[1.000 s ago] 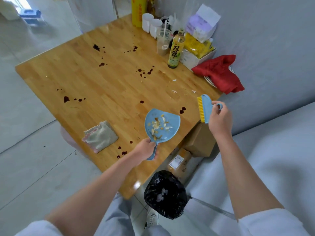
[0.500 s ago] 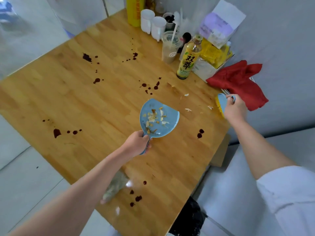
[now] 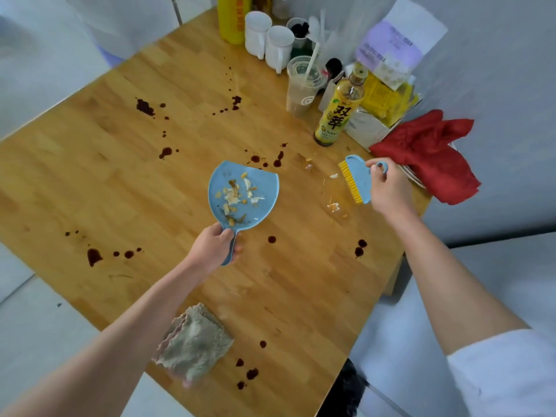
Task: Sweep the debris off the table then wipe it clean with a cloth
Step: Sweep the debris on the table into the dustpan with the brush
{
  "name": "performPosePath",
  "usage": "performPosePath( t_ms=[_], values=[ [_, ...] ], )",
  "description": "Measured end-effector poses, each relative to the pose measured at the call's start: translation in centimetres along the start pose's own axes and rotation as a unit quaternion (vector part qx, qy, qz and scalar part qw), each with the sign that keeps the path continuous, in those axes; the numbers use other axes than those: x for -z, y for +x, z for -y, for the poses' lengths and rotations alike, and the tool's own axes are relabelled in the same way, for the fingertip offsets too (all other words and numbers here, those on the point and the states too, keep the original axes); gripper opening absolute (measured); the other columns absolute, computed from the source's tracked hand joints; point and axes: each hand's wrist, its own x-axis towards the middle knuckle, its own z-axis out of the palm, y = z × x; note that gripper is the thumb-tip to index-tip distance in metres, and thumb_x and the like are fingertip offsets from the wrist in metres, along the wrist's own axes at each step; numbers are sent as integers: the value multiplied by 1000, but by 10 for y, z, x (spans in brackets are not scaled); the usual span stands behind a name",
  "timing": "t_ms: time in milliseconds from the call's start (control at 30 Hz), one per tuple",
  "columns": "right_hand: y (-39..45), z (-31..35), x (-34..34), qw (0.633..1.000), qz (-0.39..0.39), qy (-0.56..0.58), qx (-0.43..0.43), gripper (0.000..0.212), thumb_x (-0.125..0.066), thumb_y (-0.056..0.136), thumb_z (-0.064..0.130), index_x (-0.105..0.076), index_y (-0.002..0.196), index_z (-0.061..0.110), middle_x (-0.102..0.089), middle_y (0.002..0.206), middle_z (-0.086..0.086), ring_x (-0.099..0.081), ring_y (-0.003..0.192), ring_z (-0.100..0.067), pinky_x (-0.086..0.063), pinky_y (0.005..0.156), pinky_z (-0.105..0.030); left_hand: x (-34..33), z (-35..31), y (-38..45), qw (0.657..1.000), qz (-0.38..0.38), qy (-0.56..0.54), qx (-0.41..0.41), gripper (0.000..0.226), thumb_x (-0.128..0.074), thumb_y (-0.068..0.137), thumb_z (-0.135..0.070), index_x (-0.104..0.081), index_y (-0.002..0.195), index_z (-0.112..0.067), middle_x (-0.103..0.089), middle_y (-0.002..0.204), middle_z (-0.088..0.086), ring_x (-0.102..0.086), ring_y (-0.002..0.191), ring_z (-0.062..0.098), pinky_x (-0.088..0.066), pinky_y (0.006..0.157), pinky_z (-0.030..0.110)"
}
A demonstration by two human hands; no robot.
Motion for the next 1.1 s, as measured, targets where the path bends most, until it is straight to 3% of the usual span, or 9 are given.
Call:
performPosePath(
  t_ms=[100, 200, 367, 467, 700, 867, 1100],
  values=[
    [25, 13, -5, 999, 18, -15, 48, 24, -40, 106, 21, -63, 110, 24, -51, 68, 3, -44, 55, -13, -31, 50, -32, 11, 0, 2, 1000, -10, -18, -1, 25, -37, 104, -18, -61, 103, -10, -64, 78, 6, -63, 66, 20, -55, 63, 32],
    [41, 28, -23, 995, 55, -31, 74, 21, -46, 103, 21, -65, 106, 28, -57, 76, -1, -48, 62, -15, -32, 55, -33, 23, 4, 3, 999, -23, -30, -1, 25, -38, 104, -18, -61, 100, -10, -64, 79, 7, -61, 64, 19, -55, 62, 31],
    [33, 32, -47, 990, 118, -10, 72, 12, -54, 100, 27, -66, 101, 23, -62, 86, 0, -62, 81, -26, -53, 72, -37, 39, 14, 3, 999, -48, -24, 2, 25, -38, 105, -19, -60, 100, -8, -63, 80, 8, -60, 65, 19, -52, 56, 25],
    [19, 21, -39, 988, 136, -15, 69, 10, -55, 100, 25, -64, 99, 22, -59, 82, 0, -54, 68, -17, -42, 60, -31, 41, 18, 3, 998, -57, -37, 6, 25, -37, 105, -18, -60, 99, -9, -61, 79, 7, -60, 64, 19, -50, 54, 23],
    [1, 21, -21, 985, 149, 10, 85, 9, -57, 98, 23, -65, 98, 19, -55, 72, 5, -46, 57, -11, -36, 56, -27, 31, 16, 4, 996, -65, -65, 21, 25, -38, 104, -18, -60, 100, -8, -61, 79, 8, -60, 63, 19, -54, 64, 32],
    [-13, 63, -58, 972, 186, 30, 141, 8, -57, 101, 24, -63, 101, 20, -55, 75, 7, -47, 60, -7, -36, 53, -15, 27, 12, -1, 996, -60, -67, 14, 24, -38, 103, -17, -60, 97, -9, -62, 77, 7, -61, 63, 20, -55, 64, 32],
    [-15, 81, -91, 966, 206, 2, 154, 10, -54, 101, 27, -61, 104, 21, -55, 85, 11, -49, 72, -5, -38, 62, -23, 29, 14, -2, 996, -55, -71, 16, 24, -38, 103, -17, -59, 94, -10, -61, 78, 8, -61, 66, 22, -56, 67, 34]
  ],
)
